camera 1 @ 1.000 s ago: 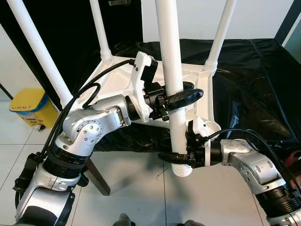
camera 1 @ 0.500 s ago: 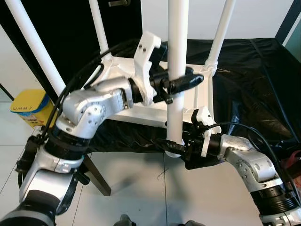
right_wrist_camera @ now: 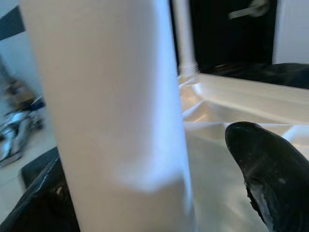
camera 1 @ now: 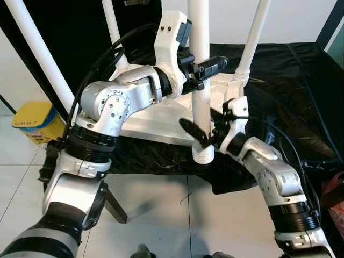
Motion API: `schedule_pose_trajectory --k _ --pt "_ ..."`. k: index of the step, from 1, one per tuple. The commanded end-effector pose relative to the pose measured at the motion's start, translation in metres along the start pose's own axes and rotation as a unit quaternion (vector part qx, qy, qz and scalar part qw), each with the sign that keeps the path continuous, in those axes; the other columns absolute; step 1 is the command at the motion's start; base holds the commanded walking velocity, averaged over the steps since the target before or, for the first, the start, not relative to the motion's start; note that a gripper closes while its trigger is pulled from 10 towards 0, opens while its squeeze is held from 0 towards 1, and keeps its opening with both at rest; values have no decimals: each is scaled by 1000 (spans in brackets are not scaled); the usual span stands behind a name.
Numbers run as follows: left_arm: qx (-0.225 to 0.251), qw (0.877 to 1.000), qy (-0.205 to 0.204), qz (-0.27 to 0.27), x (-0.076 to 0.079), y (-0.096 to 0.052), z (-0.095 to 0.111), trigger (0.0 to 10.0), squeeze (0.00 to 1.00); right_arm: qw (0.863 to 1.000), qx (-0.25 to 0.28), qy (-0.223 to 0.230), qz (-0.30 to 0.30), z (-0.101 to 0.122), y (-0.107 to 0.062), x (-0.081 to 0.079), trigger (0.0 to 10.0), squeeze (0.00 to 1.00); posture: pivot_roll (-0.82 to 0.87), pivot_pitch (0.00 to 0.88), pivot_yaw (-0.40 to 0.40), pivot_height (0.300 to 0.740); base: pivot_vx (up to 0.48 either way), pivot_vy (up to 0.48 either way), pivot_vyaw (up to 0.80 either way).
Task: Building children table
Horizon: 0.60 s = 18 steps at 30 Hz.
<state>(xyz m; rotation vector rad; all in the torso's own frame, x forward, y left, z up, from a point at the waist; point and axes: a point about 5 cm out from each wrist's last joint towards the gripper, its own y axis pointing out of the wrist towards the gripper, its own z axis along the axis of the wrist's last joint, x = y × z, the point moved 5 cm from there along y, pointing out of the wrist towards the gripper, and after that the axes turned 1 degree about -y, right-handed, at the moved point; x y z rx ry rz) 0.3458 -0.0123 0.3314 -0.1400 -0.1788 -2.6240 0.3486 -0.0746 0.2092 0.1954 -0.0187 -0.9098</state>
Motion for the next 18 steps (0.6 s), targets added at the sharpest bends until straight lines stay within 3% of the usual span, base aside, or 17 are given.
schedule_pose_trajectory --k 1,8,12,18 --pt "12 1000 4 -13 7 3 6 10000 0 1000 3 -4 -25 0 1 6 10000 0 -11 58 39 740 0 0 0" --pt "34 999 19 25 1 8 12 10000 0 999 9 -2 -51 2 4 7 10000 0 -13 49 34 740 0 0 0" --pt "48 995 57 64 -1 15 19 10000 0 996 -3 -29 -82 -2 7 7 10000 0 -17 42 25 740 0 0 0" --pt "58 989 105 90 8 29 25 10000 0 988 -8 -59 -142 -5 12 13 10000 0 -22 30 17 740 0 0 0"
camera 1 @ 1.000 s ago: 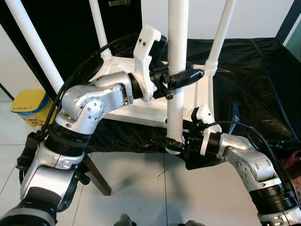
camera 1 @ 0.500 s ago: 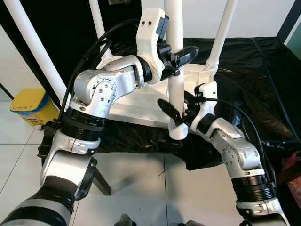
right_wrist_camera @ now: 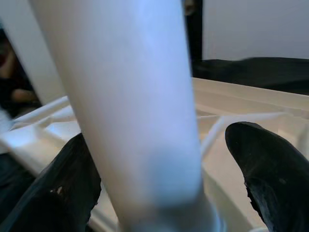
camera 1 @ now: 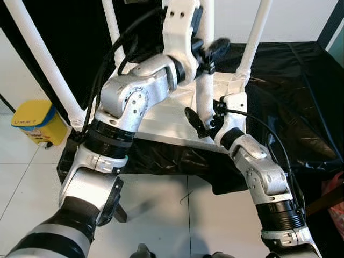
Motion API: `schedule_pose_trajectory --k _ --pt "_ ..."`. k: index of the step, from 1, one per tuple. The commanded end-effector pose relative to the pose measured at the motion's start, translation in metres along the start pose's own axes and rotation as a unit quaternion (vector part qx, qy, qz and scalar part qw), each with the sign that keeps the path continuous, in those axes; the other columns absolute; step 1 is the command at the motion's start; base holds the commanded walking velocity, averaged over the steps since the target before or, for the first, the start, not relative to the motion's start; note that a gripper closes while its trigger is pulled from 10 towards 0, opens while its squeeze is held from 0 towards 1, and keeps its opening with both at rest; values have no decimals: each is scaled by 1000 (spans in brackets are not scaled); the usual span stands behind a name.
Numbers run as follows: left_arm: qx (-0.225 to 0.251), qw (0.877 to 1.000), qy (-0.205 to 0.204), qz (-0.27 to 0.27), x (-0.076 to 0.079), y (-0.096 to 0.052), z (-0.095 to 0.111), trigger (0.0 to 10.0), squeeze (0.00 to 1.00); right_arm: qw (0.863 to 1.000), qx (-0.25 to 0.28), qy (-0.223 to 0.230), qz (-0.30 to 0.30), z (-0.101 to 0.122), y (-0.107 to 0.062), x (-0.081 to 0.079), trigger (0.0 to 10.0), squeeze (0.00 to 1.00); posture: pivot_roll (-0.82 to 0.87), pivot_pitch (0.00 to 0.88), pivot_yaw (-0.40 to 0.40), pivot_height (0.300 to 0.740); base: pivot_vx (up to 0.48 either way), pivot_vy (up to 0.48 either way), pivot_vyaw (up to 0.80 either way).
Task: Building children table
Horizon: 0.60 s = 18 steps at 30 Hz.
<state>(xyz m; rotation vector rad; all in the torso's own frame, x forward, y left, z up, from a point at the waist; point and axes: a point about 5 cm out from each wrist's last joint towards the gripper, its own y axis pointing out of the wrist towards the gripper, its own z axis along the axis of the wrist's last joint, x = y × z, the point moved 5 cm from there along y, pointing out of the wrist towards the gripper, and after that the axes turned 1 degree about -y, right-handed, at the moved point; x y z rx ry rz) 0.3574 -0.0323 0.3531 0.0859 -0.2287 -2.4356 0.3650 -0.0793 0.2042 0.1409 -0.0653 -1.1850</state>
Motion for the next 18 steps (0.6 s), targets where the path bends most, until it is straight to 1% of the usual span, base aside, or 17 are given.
schedule_pose_trajectory --k 1,2,3,5,6,8,9,11,18 --pt "11 1000 24 4 5 4 7 10000 0 1000 4 -15 -9 1 3 -2 10000 0 -22 30 17 740 0 0 0" --pt "13 999 29 4 8 6 7 10000 0 999 10 -31 -18 3 4 -1 10000 0 -25 27 15 740 0 0 0" --pt "13 999 29 4 8 6 7 10000 0 999 10 -31 -18 3 4 -1 10000 0 -25 27 15 740 0 0 0" --pt "17 999 38 5 14 10 5 10000 0 998 16 -58 -34 4 6 -1 10000 0 -27 24 14 740 0 0 0" --pt "17 999 38 5 14 10 5 10000 0 998 16 -58 -34 4 6 -1 10000 0 -27 24 14 740 0 0 0" --pt "19 999 46 3 23 14 1 10000 0 996 17 -77 -48 4 7 -2 10000 0 -30 23 14 740 0 0 0" --pt "19 999 46 3 23 14 1 10000 0 996 17 -77 -48 4 7 -2 10000 0 -30 23 14 740 0 0 0" --pt "22 999 47 5 28 16 -1 10000 0 994 23 -89 -62 4 8 -1 10000 0 -33 22 15 740 0 0 0" --pt "24 999 41 16 31 22 -5 10000 0 991 32 -97 -82 3 9 -1 10000 0 -38 30 19 740 0 0 0"
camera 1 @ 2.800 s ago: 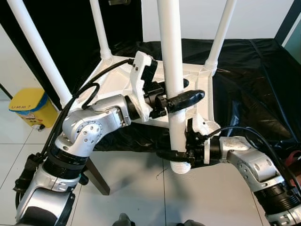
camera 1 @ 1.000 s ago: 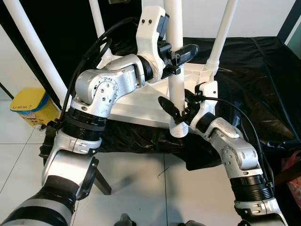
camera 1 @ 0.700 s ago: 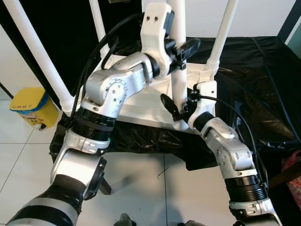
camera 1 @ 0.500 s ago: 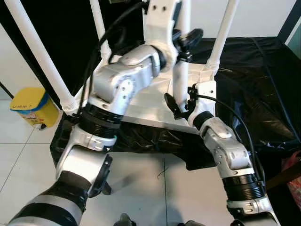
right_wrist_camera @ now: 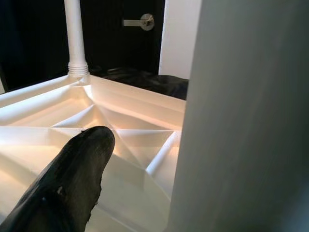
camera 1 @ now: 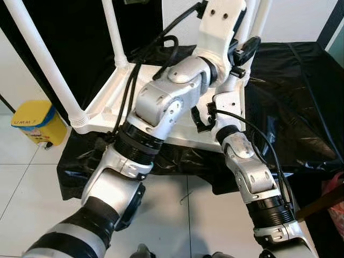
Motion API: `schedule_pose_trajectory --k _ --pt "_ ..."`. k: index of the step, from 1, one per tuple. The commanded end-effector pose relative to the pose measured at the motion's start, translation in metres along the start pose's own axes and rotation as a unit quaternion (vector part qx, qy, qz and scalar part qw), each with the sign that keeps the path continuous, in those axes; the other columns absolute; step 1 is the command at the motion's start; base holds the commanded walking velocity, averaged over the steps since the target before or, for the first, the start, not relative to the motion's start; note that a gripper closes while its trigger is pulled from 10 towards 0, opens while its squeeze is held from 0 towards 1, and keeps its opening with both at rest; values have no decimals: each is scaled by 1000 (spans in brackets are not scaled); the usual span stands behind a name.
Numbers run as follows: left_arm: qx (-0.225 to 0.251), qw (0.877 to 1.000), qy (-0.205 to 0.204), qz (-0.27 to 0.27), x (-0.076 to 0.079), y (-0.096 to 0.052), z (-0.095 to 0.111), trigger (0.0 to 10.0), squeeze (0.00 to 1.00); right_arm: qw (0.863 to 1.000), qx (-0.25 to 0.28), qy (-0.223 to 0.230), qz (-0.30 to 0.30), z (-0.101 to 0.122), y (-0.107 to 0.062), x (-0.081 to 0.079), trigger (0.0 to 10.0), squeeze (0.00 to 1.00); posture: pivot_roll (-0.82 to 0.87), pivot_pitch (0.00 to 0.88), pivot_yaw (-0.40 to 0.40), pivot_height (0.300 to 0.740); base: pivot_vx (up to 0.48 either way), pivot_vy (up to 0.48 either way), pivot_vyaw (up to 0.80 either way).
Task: Building children table
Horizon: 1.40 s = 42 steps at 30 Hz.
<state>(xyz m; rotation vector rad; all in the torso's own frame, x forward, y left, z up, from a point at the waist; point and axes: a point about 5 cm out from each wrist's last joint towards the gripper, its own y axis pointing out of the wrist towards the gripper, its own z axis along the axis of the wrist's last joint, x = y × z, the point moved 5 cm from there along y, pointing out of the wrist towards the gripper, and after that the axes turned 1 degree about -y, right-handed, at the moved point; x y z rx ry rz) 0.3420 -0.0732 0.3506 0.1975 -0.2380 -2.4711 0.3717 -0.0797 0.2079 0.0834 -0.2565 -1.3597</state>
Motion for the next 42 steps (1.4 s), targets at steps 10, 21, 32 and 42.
schedule_pose_trajectory --k 10,21,32,42 --pt "6 999 5 39 -5 5 -1 10000 0 1000 5 4 -18 -2 0 -3 0 0 -37 43 21 740 0 0 0" --pt "7 999 22 49 -6 6 -1 10000 0 999 -1 19 -42 -7 -2 3 0 0 -36 59 29 740 0 0 0" --pt "34 999 0 32 -1 4 3 10000 1000 997 -12 33 -70 -10 -2 13 10000 0 -36 64 26 740 0 0 0" --pt "57 998 2 31 0 2 11 10000 0 995 -12 39 -86 -8 -1 19 10000 0 -38 66 28 740 0 0 0"
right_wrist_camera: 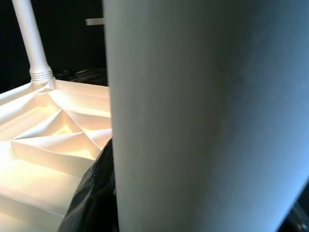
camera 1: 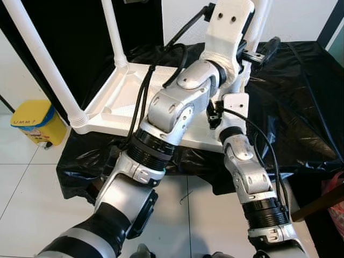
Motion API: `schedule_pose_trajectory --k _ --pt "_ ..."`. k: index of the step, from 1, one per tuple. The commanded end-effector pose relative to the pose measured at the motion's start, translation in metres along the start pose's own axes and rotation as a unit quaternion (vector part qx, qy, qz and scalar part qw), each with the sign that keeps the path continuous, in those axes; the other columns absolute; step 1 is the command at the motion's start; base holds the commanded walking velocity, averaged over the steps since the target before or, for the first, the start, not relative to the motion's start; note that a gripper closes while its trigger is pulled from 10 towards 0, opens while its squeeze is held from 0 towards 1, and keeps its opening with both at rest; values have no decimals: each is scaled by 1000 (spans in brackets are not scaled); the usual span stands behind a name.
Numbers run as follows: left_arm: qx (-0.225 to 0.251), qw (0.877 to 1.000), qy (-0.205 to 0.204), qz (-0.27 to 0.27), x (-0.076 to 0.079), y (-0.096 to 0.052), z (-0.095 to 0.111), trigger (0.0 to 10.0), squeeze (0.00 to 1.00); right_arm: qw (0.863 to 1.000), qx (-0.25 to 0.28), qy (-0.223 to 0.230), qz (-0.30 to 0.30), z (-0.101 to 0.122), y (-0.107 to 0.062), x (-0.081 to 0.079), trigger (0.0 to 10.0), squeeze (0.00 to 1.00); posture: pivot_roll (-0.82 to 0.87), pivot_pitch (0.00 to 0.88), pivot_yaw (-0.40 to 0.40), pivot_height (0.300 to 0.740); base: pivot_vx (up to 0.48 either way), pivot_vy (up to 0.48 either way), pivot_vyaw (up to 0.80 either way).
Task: Building children table
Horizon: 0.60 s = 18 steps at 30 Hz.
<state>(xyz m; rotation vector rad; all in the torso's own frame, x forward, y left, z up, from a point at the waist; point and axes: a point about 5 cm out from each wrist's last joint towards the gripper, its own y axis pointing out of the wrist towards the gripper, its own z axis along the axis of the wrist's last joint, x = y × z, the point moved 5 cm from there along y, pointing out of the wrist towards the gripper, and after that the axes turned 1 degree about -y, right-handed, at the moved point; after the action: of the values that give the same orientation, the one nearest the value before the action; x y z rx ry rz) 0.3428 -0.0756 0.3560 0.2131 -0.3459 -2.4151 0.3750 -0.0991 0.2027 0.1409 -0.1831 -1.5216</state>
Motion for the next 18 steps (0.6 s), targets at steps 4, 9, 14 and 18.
schedule_pose_trajectory --k 4,9,14,18 --pt "40 999 22 19 -2 -3 14 10000 0 1000 -2 6 -16 1 1 6 10000 0 -41 70 34 740 0 0 0" --pt "64 997 21 33 -7 -6 19 10000 0 999 1 8 -35 3 3 16 10000 0 -46 77 40 740 0 0 0" --pt "101 994 -4 49 -16 -17 25 10000 0 998 7 -6 -64 5 5 39 10000 0 -54 88 42 740 0 0 0" --pt "106 993 -11 51 -21 -21 24 10000 0 997 12 -15 -74 7 5 46 10000 0 -57 87 42 740 0 0 0"
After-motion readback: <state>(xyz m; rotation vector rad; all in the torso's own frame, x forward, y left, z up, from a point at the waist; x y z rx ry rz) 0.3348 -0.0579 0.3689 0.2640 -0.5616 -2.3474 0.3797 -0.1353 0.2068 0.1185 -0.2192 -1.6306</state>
